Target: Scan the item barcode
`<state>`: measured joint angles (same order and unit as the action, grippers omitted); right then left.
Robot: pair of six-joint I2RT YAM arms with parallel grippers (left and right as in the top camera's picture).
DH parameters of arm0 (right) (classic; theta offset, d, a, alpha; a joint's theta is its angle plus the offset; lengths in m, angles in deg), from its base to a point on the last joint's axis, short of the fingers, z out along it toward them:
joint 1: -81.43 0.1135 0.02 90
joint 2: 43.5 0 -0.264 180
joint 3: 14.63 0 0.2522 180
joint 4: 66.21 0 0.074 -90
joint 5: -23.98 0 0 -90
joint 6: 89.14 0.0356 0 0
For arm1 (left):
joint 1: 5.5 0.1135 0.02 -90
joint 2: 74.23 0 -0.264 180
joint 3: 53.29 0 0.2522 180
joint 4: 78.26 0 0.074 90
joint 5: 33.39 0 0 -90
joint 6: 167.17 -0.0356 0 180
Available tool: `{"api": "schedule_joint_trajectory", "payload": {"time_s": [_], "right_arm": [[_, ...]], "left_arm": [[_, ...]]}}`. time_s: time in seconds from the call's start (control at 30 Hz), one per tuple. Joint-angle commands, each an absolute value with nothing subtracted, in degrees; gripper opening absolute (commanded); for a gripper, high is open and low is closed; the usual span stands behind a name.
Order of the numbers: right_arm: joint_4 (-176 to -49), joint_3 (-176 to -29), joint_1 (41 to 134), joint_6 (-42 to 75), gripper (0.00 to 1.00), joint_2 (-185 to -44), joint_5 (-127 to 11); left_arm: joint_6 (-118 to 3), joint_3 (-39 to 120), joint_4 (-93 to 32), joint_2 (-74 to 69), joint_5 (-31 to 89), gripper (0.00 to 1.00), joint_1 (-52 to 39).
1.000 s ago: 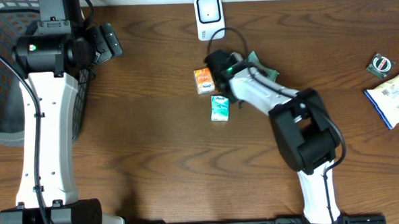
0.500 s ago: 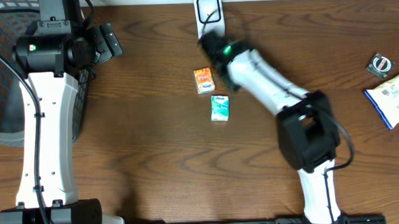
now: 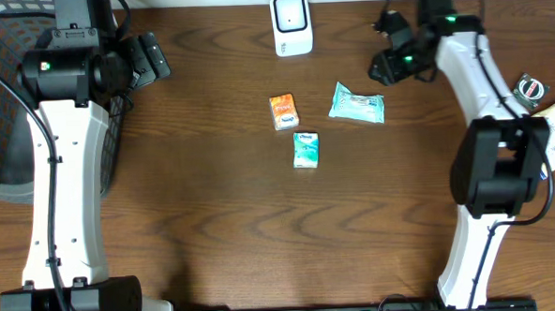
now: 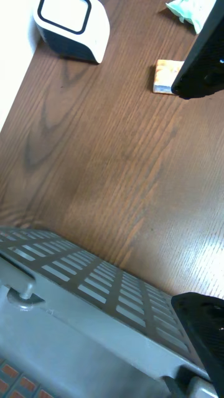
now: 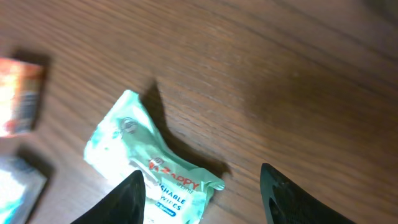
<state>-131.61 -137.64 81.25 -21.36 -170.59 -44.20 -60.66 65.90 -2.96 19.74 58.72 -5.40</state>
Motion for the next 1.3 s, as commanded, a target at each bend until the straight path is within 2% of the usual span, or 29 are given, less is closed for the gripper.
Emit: {"api": "schedule_joint_trajectory", "payload": {"time_s": [0.0,0.23,0.6,0.77,0.97,1.07,1.13,1.17,1.27], "right_arm": [[-130.6,-135.3,79.9,-26.2,0.54,-171.5,-30.7],[-129.6,-133.5,80.2,-26.2,0.57,-177.5,-30.9],[-139.9,-133.5,80.8,-28.4,0.49,-179.4,-28.1],[-145.7,-133.5,81.4,-29.1,0.31,-179.4,-28.1],[-147.5,-133.5,83.3,-29.0,0.31,-179.4,-28.1],[-146.7,-133.5,84.6,-28.9,0.21,-179.4,-28.1],[-145.9,-133.5,85.7,-28.6,0.05,-179.4,-28.1],[-145.5,-133.5,86.3,-27.9,0.01,-179.4,-28.2],[-144.0,-133.5,88.2,-24.8,0.01,-179.4,-28.2]], "left_arm": [[-60.6,66.1,-2.8,19.8,59.7,0.98,-5.5],[-60.6,66.1,-2.8,19.8,59.7,0.98,-5.5],[-60.6,66.1,-2.8,19.8,59.7,0.98,-5.4],[-60.6,66.1,-2.8,19.8,59.7,0.98,-5.4],[-60.6,66.1,-2.8,19.8,59.7,0.98,-5.4],[-60.6,66.1,-2.8,19.8,59.7,0.98,-5.4],[-60.6,66.1,-2.8,19.8,59.7,0.98,-5.5],[-60.6,66.1,-2.8,19.8,59.7,0.98,-5.5],[-60.6,66.1,-2.8,19.8,59.7,0.98,-5.4]]}}
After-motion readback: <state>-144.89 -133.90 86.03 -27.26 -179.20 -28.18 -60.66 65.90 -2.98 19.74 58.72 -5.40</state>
